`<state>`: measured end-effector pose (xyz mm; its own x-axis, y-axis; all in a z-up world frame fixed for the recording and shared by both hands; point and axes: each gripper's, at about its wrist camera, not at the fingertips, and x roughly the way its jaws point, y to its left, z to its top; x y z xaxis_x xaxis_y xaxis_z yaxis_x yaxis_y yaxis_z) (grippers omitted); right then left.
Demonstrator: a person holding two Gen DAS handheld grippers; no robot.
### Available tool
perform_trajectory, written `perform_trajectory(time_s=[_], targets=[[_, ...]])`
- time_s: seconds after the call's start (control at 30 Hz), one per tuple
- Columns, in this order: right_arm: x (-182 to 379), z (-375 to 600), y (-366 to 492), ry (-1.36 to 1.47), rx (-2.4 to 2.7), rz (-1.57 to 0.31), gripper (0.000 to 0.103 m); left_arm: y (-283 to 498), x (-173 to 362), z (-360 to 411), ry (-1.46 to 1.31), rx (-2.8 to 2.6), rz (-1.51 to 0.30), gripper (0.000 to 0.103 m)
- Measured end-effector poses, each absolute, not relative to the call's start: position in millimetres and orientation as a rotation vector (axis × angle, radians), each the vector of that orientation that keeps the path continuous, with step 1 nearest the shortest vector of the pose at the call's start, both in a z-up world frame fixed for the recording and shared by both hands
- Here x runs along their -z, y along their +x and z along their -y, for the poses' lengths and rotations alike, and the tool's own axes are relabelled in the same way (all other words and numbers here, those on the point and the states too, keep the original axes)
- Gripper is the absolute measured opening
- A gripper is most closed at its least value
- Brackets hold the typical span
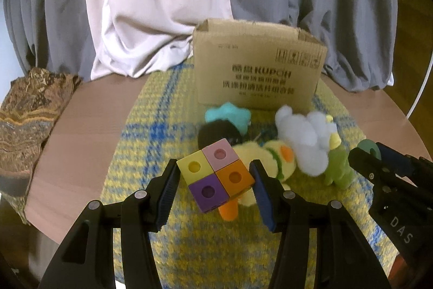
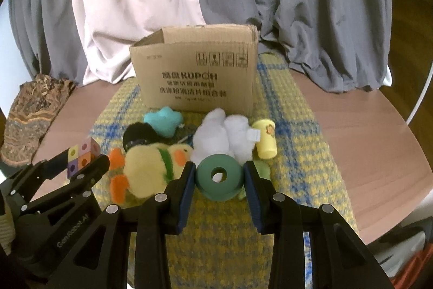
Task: Organize objects
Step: 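Carry the green ring and cube block with both tools over the cardboard box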
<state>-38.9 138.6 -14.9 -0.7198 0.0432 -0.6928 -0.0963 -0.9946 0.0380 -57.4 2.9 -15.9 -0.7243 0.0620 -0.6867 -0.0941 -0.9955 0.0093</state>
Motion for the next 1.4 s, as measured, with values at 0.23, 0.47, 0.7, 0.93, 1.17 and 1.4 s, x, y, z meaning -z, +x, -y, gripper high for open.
perform_trajectory(time_s=[0.23,0.47,0.7,0.93,1.17,1.4], targets=[[-7.6,-143.8,-51.1,-1.071,-2.857,-0.1,0.036,-69.9,-5.7,-6.2,-1.057,-2.859,-0.062,0.052],[-35.3,-149.2,-69.8,-0.999,-2.876,-0.079,0.036,-87.8,-27.4,-10.6,-0.991,-2.867,-0.052,0.052],[-57.8,-152.7,-90.5,-0.963,-2.884,-0.056,0.036,-112.0,-48.5,-15.7,-0.931,-2.881,-0.07,0.052],[-77.4,-158.4,-120.4,-0.952,-2.884,-0.046,0.036,-138.1,-66.1,-20.9,-0.888,-2.889,-0.092,0.052],[-90.9,-164.7,-152.0,-0.967,-2.874,-0.037,0.036,-169.2,-78.9,-26.0,-0.887,-2.876,-0.098,0.052],[-91.2,-175.3,-187.5,-1.043,-2.847,-0.093,0.036,-205.7,-85.6,-31.6,-0.926,-2.839,-0.117,0.052]])
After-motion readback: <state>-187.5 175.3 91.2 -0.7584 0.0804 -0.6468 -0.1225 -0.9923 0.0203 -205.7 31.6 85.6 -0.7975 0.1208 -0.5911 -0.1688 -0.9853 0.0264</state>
